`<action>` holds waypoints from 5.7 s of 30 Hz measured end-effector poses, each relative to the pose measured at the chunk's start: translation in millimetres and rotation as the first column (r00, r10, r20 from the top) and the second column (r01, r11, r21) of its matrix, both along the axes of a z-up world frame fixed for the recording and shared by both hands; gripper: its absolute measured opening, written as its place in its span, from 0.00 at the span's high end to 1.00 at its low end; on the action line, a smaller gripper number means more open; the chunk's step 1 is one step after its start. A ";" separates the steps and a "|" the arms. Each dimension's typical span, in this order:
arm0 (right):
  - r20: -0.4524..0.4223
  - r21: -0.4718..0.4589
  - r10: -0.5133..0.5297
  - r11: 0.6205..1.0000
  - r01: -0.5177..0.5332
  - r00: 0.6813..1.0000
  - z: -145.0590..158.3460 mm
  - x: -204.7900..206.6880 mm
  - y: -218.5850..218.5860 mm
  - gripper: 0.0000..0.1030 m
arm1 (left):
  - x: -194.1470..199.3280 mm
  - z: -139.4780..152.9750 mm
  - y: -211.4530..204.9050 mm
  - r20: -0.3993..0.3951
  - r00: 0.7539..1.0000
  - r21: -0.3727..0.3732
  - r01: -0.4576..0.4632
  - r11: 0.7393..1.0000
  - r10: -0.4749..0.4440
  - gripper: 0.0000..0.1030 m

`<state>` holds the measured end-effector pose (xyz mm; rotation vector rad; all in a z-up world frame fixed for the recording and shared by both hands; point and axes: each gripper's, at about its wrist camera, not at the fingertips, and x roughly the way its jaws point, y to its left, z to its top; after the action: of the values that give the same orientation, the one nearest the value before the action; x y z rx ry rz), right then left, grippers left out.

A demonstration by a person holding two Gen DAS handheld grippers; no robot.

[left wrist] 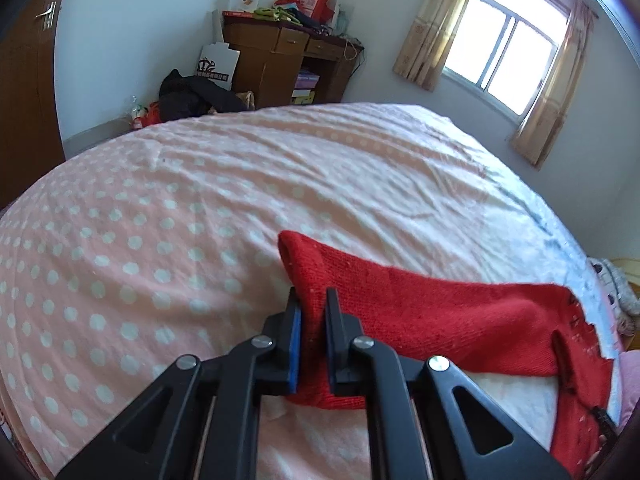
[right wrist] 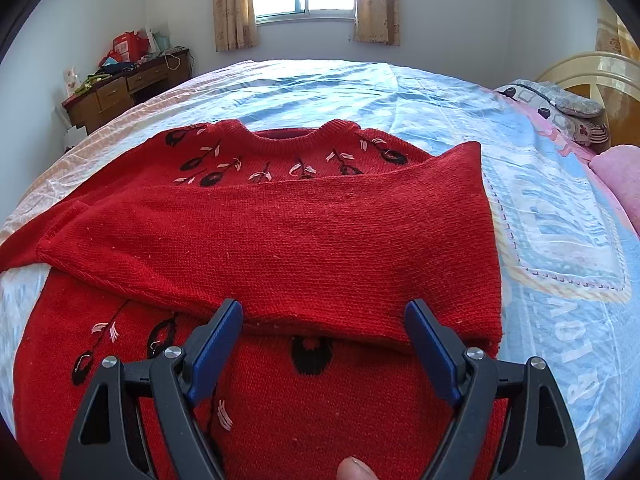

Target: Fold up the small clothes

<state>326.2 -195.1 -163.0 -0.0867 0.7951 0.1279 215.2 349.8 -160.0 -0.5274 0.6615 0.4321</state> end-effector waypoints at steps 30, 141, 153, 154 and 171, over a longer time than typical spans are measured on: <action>0.006 0.000 -0.006 1.000 0.006 1.000 1.7 -0.2 0.9 0.19 | 33.6 151.0 -48.5 0.335 0.928 -0.042 0.190 0.981 -0.165 0.92; 0.080 -0.010 -0.086 0.996 0.087 0.993 41.4 -3.5 -56.2 0.94 | 130.1 -16.8 -259.8 -0.206 0.918 0.240 0.382 0.892 -0.338 0.00; -0.008 -0.026 -0.166 0.986 0.166 0.986 15.6 3.9 -84.2 0.94 | 126.6 -17.7 -252.1 -0.176 0.923 0.182 0.372 0.910 -0.342 0.00; -0.005 -0.026 -0.165 0.986 0.165 0.986 16.5 3.1 -84.6 0.94 | 121.5 -15.4 -253.3 -0.159 0.923 0.191 0.376 0.907 -0.350 0.00; 0.031 0.028 0.018 0.999 -0.019 0.999 37.6 -1.6 -35.8 0.71 | 124.8 3.8 -270.9 -0.137 0.926 0.245 0.375 0.894 -0.351 0.00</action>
<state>324.6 -230.9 -125.4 -0.0693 0.7617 0.1551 340.1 79.0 -156.3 -0.1205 0.7568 0.1854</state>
